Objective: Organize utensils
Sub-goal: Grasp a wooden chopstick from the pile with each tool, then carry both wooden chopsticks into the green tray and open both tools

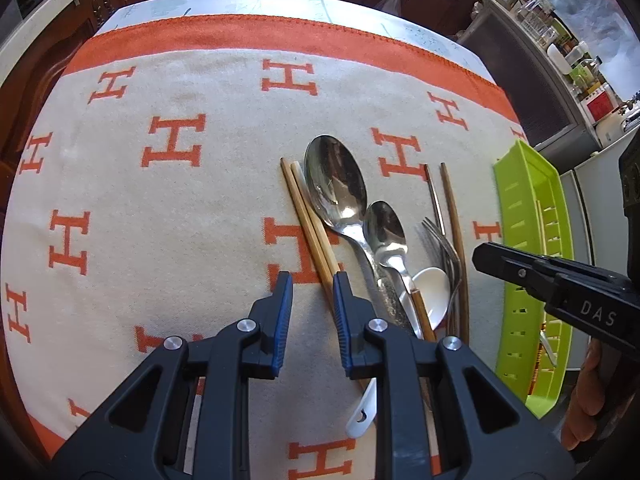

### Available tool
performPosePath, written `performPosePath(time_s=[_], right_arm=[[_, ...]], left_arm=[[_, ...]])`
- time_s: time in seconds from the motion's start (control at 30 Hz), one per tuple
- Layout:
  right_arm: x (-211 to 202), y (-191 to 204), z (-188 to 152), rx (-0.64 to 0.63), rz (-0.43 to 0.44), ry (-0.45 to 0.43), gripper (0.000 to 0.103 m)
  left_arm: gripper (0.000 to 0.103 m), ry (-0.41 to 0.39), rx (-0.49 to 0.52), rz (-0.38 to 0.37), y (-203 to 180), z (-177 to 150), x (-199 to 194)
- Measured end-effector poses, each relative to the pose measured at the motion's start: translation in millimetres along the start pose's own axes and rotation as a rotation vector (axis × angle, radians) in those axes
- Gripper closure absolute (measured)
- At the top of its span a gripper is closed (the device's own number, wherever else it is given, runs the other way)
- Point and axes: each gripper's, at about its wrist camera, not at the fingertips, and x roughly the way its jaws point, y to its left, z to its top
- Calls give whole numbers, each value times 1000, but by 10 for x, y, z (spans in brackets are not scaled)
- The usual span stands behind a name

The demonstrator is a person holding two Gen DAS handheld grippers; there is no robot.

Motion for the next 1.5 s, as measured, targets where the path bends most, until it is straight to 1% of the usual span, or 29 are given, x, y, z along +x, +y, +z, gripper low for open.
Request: performPosePath(time_s=[0.17,0.4,0.5,0.7,0.8,0.87,1.03,1.07,1.23,1.3,1.37,1.43,1.5], right_arm=[[34,-13,12,4,6,4,96],[68,-46,-6,7,10,14,96],[86,-61,-4,12,14,22,96],[132,-92,9,25,4,33,96],[166,-91,14,22,-13,40,96],[185,-83,15,18,-32,40,96],[257,-5,-4,-29,-105,50,96],[261,25,-22,-44,-122,38,96],[272,148,-85,-118,-194,1,96],[266,173,-113,-135,-209,-17,96],[260,180,-130,-140,-214,-33,96],[243,155,-144,-127,-201,-47,97],[212,85,-150,-94,-166,-43,97]], left_arm=[[85,26,3,9,-39,-6,88],[85,30,6,18,-90,14,123],[85,45,11,59,-93,6,131],[87,38,35,87,-101,-38,109],[88,38,53,112,-110,-59,108],[88,38,85,142,-142,-78,112],[88,31,110,170,-158,-120,94],[88,28,113,174,-168,-121,93],[88,1,114,168,-203,-136,92],[93,-21,124,159,-208,-166,72],[98,-43,122,141,-200,-189,61],[99,-54,106,122,-161,-202,42],[100,-49,85,99,-106,-221,11]])
